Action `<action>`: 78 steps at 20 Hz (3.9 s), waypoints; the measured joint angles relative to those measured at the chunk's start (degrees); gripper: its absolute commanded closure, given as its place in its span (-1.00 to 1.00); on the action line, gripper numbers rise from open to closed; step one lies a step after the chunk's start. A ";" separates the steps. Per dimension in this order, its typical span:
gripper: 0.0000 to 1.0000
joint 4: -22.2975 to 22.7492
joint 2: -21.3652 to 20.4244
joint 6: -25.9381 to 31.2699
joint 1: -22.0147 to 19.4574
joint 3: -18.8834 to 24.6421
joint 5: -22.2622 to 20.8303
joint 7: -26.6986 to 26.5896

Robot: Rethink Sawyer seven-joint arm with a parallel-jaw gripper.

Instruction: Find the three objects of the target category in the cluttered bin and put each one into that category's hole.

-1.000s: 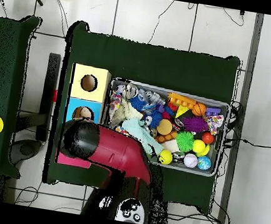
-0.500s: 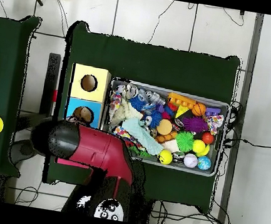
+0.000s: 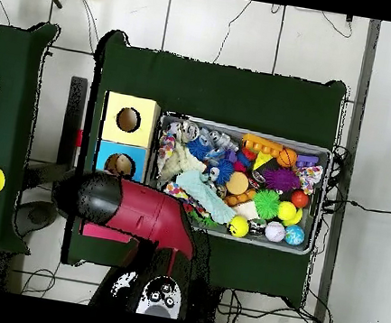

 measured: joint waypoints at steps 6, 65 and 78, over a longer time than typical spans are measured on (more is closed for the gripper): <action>1.00 0.14 2.18 -3.08 0.00 0.01 0.27 0.00; 1.00 17.19 0.73 -24.52 2.65 2.50 8.61 0.01; -1.00 17.12 2.11 -25.34 3.67 2.36 8.61 0.00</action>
